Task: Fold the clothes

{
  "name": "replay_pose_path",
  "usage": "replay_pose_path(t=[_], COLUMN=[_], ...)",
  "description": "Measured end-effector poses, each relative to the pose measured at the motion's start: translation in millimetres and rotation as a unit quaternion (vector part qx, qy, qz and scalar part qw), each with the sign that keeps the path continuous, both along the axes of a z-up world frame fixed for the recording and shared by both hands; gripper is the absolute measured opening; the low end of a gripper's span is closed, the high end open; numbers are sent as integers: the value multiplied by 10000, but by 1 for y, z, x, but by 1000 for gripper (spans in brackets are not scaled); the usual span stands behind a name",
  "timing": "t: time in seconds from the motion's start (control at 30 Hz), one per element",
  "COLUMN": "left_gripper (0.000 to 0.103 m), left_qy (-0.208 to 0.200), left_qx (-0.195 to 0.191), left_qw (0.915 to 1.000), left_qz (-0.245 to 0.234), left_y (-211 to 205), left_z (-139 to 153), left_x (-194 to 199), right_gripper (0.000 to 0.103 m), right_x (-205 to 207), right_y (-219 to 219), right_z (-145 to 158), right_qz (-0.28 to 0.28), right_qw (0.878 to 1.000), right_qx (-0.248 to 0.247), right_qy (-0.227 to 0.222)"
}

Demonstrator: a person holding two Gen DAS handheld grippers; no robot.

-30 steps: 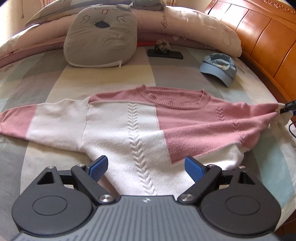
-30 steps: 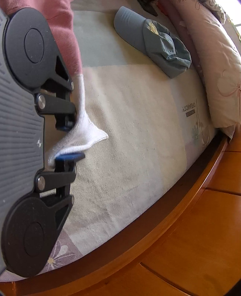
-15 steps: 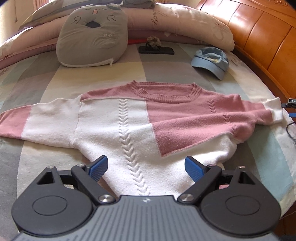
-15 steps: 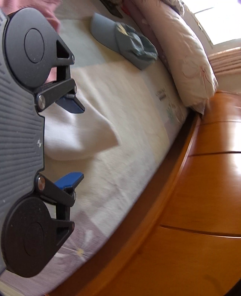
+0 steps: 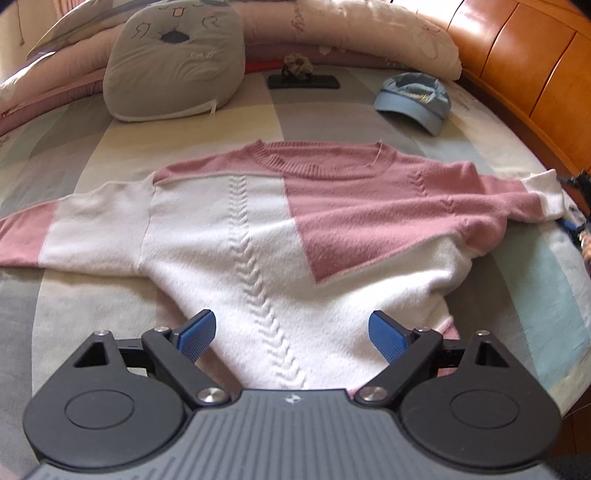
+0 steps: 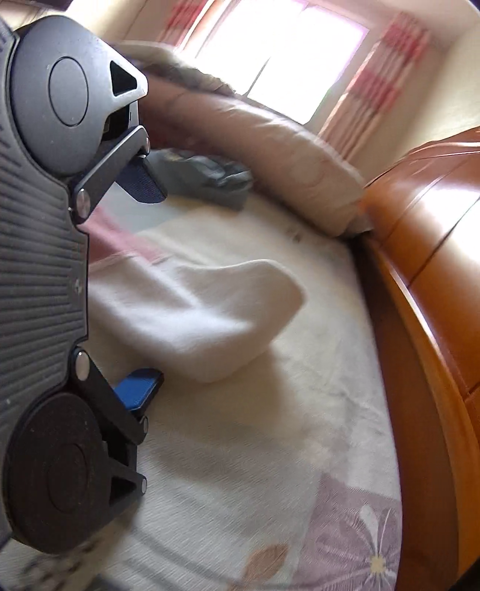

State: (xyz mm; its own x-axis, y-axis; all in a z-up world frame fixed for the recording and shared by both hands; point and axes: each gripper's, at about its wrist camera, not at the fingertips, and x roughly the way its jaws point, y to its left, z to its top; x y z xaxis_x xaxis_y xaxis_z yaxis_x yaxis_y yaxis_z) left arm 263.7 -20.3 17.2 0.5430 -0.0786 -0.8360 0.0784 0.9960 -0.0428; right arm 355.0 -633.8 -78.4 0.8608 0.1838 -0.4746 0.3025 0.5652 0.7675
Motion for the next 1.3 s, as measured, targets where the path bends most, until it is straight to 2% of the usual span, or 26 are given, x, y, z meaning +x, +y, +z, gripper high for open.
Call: replay_pose_path(t=[0.2, 0.4, 0.5, 0.6, 0.67, 0.77, 0.93, 1.0, 1.13, 1.17, 1.27, 1.3], left_gripper=[90, 90, 90, 90, 90, 90, 90, 90, 90, 90, 90, 90], left_qy=[13, -94, -86, -25, -1, 19, 125, 161, 201, 147, 71, 99], left_qx=[59, 203, 181, 144, 145, 116, 143, 188, 307, 347, 263, 238], left_qw=[10000, 9997, 9998, 9998, 9998, 9999, 9997, 9996, 9993, 9993, 9996, 9997], left_qz=[64, -42, 77, 116, 121, 111, 128, 162, 74, 26, -37, -47], left_y=[2, 1, 5, 6, 6, 5, 2, 2, -2, -3, -3, -3], left_z=[1, 6, 3, -1, -4, -5, -11, -13, -14, -12, -10, -11], left_x=[-2, -1, 0, 1, 2, 2, 3, 3, 4, 3, 2, 3], right_gripper=[99, 99, 99, 99, 99, 99, 101, 103, 103, 103, 103, 103], right_x=[-2, -5, -22, -34, -37, -47, -51, -47, -23, -18, -11, -6], right_y=[-10, -21, -29, -34, -35, -29, -6, 3, 7, 8, 16, 18], right_z=[2, 7, 30, 43, 44, 30, -14, -17, -14, -14, -18, -19], right_qz=[-262, -557, -981, -972, -986, -973, -877, -817, -713, -634, -234, -251], right_qw=[9948, 9804, 9802, 9797, 9847, 9906, 9956, 9962, 9970, 9974, 9952, 9947], right_qx=[486, 919, 419, 314, 268, 380, 305, 4, -156, -103, 463, 450], right_qy=[-853, -1649, -1668, -1724, -1415, -879, -118, -295, -275, -338, -832, -889])
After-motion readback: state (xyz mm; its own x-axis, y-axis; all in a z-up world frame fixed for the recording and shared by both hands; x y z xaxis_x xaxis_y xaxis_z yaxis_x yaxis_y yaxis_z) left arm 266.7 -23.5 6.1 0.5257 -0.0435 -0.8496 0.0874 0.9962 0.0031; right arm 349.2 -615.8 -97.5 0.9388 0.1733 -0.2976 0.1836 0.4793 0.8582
